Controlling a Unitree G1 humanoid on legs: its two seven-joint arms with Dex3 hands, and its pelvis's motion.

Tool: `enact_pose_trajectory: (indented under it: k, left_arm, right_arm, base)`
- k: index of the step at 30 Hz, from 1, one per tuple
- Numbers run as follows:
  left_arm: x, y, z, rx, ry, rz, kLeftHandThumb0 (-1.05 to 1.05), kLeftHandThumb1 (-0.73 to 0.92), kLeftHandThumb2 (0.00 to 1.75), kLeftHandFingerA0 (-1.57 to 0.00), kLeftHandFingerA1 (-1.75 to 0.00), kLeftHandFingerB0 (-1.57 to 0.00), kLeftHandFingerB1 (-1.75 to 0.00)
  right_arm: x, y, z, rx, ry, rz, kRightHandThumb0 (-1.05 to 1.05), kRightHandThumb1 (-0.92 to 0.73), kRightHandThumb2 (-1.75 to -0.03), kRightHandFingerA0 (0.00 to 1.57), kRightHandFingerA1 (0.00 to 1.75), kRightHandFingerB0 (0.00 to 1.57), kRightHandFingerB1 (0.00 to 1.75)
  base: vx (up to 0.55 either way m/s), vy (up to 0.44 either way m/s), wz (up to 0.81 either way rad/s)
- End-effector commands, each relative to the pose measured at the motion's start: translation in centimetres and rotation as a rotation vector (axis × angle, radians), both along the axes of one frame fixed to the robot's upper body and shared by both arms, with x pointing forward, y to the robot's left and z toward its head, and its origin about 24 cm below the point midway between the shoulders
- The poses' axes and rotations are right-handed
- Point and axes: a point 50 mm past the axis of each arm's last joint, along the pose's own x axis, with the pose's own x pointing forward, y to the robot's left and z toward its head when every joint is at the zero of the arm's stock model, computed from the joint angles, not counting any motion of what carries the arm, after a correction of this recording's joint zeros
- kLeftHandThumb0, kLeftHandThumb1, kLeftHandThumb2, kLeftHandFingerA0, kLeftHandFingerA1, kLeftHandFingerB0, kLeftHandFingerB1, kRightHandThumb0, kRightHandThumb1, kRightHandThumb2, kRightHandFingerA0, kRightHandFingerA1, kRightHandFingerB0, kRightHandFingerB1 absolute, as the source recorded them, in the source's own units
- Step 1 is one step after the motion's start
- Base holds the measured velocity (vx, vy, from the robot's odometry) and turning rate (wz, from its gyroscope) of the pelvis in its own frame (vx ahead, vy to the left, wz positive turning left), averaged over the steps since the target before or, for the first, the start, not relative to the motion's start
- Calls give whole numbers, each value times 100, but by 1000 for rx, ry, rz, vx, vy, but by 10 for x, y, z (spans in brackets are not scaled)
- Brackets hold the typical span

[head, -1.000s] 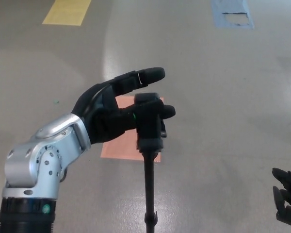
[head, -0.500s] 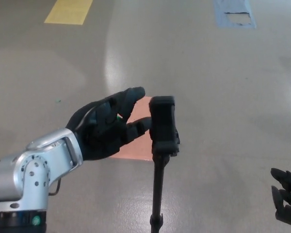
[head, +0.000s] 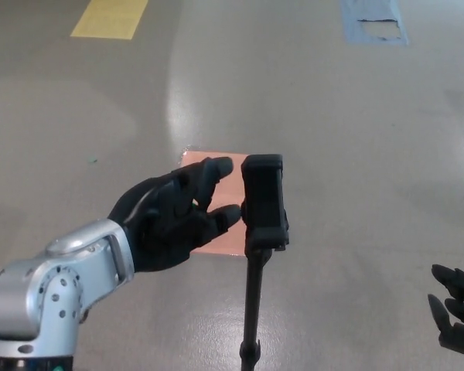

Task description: The robot uses its left hand to grab the top of a phone stand kept on the floor and rotates it anti-clockwise

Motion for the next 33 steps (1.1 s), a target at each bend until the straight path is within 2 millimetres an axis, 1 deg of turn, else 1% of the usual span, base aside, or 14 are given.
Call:
enact_pose_trajectory:
  k: [1, 2, 3, 4, 5, 7, 8, 9, 10, 11, 14, 22, 27, 33]
  left_arm:
    - [2, 35, -9, 439, -367, 131, -88, 79, 112, 0, -9, 0, -8]
    - [2, 42, -15, 483, -370, 147, -80, 90, 66, 0, -3, 0, -2]
    - [1, 54, -25, 558, -374, 172, -90, 78, 111, 0, -10, 0, -6]
    - [0, 58, -29, 586, -376, 182, -90, 78, 111, 0, -10, 0, -6]
    - [0, 66, -37, 627, -368, 199, -87, 75, 110, 0, -13, 0, -10]
    - [-2, 77, -48, 686, -354, 221, -86, 74, 110, 0, -14, 0, -11]
    - [-5, 87, -59, 749, -329, 236, -84, 90, 67, 0, -12, 0, -8]
    - [-7, 92, -63, 779, -316, 241, -84, 90, 67, 0, -12, 0, -8]
    - [-10, 102, -73, 842, -291, 252, -85, 75, 112, 0, -17, 0, -12]
    - [-12, 106, -77, 855, -281, 258, -82, 90, 67, 0, -16, 0, -12]
    - [-18, 119, -90, 928, -261, 263, -82, 74, 110, 0, -19, 0, -15]
    - [-36, 137, -119, 1131, -178, 190, -81, 60, 96, 0, -19, -2, -16]
    - [-43, 151, -129, 1132, -119, 221, -41, 31, 71, 0, -26, 0, -25]
    - [-52, 165, -139, 1145, -82, 270, -29, 47, 64, -12, -36, -4, -16]
  right_arm:
    - [0, -8, 2, -32, 8, -12, -78, -78, -100, 0, 21, 0, 13]
    - [0, -8, 2, -33, 10, -12, -72, -92, -83, 0, 19, 0, 9]
    - [-1, -8, 1, -34, 13, -11, -72, -92, -84, 0, 18, 0, 9]
    - [-1, -8, 1, -34, 14, -11, -72, -92, -84, 0, 18, 0, 9]
    - [-1, -7, 1, -29, 16, -13, -78, -83, -118, 0, 25, 0, 20]
    - [-1, -7, 0, -21, 17, -15, -78, -82, -118, 0, 26, 0, 20]
    - [-2, -6, -1, -20, 21, -12, -82, -80, -104, 0, 20, 0, 12]
    - [-2, -6, -1, -22, 24, -10, -82, -80, -104, 0, 20, 0, 12]
    - [-3, -5, -2, -22, 26, -6, -73, -92, -84, 0, 16, 0, 8]
    - [-3, -5, -2, -20, 26, -6, -79, -82, -119, 0, 26, 0, 20]
    - [-3, -4, -3, -28, 29, -3, -78, -83, -119, 0, 26, 0, 20]
    - [-7, -5, -6, -29, 39, -12, -72, -92, -84, 0, 16, 0, 8]
    - [-8, -6, -8, -8, 39, -19, -71, -92, -84, 0, 14, 0, 6]
    - [-10, -7, -8, -9, 38, -21, -70, -92, -85, 0, 12, 0, 6]
  base:
    - [0, 0, 0]
    - [0, 0, 0]
    - [0, 0, 0]
    - [0, 0, 0]
    - [0, 0, 0]
    - [0, 0, 0]
    - [0, 0, 0]
    - [0, 0, 0]
    - [0, 0, 0]
    - [0, 0, 0]
    - [0, 0, 0]
    - [0, 0, 0]
    - [0, 0, 0]
    - [0, 0, 0]
